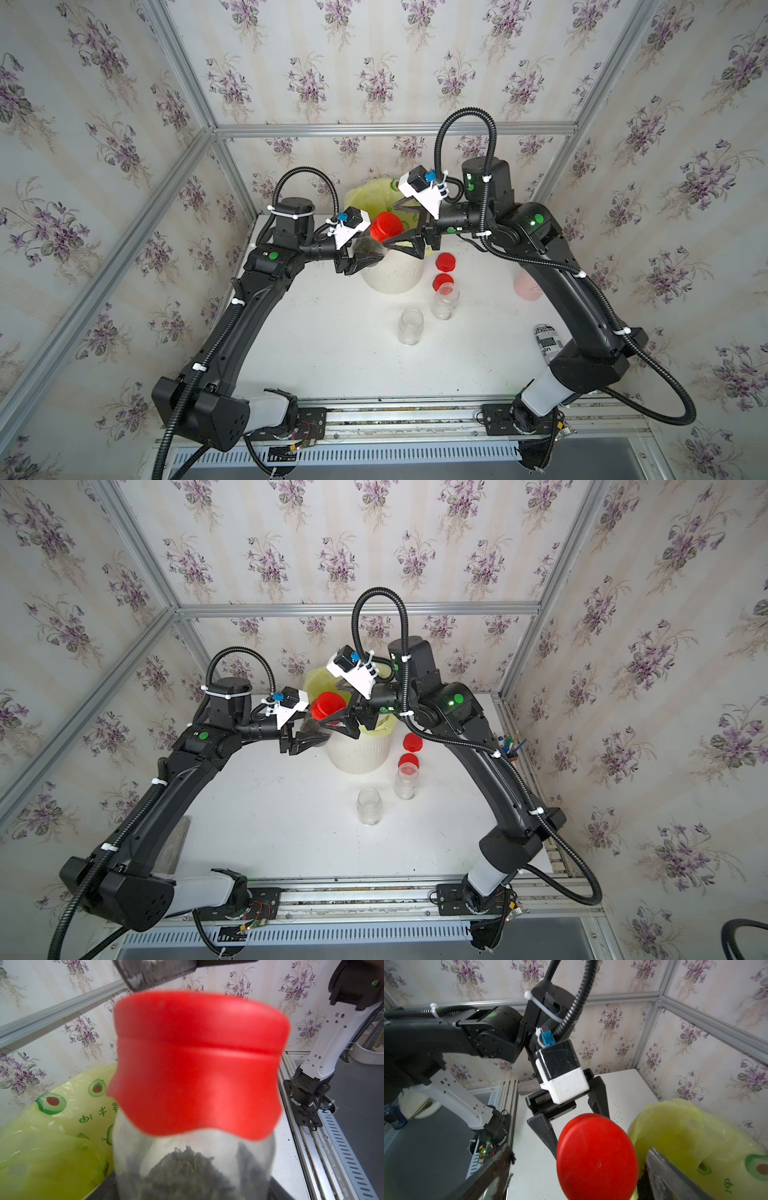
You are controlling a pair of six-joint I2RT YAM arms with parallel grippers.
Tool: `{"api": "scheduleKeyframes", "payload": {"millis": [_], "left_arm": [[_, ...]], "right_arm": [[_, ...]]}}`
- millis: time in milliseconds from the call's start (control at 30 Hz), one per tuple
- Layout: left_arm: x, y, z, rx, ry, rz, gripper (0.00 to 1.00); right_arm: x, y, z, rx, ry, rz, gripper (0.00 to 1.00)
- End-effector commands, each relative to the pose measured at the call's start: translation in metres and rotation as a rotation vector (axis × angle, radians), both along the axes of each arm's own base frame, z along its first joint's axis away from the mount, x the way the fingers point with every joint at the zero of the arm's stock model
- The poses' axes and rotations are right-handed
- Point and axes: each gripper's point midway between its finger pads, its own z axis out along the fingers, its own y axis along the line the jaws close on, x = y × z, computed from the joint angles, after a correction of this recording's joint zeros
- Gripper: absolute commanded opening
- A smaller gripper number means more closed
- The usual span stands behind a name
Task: Empty moldy tea leaves from jars
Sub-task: Unscrew the lid from the jar.
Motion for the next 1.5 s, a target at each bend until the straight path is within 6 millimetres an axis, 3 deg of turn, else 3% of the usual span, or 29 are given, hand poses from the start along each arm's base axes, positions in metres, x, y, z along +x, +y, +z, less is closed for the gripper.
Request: {"api": "scheduleKeyframes", "payload": {"millis": [0,267,500,933,1467], "left_arm": [[0.003,-0.001,0.005,-0.005,-0.026,0.004,0.56],[0.005,0.000,0.004,0.002,-0.028,0.015,0.56],[0.006,-0.002,0.001,0.006,-0.022,0.015,0.56],[0.005,-0.004,0.000,0.009,-0.023,0.008,0.56],[0.004,-0.003,0.000,0.010,-0.026,0.010,0.56]], "right_arm": [[0.011,-0.004,0.025,0.136,0.059,-0.128,0.99],[0.009,-0.012,0.012,0.176,0.180,-0.333,0.98],[0.022,-0.018,-0.004,0.200,0.242,-0.498,0.97],[0.025,-0.002,-0.019,0.187,0.313,-0.465,0.91],[0.024,0.012,-0.034,0.138,0.320,-0.414,0.64]]}}
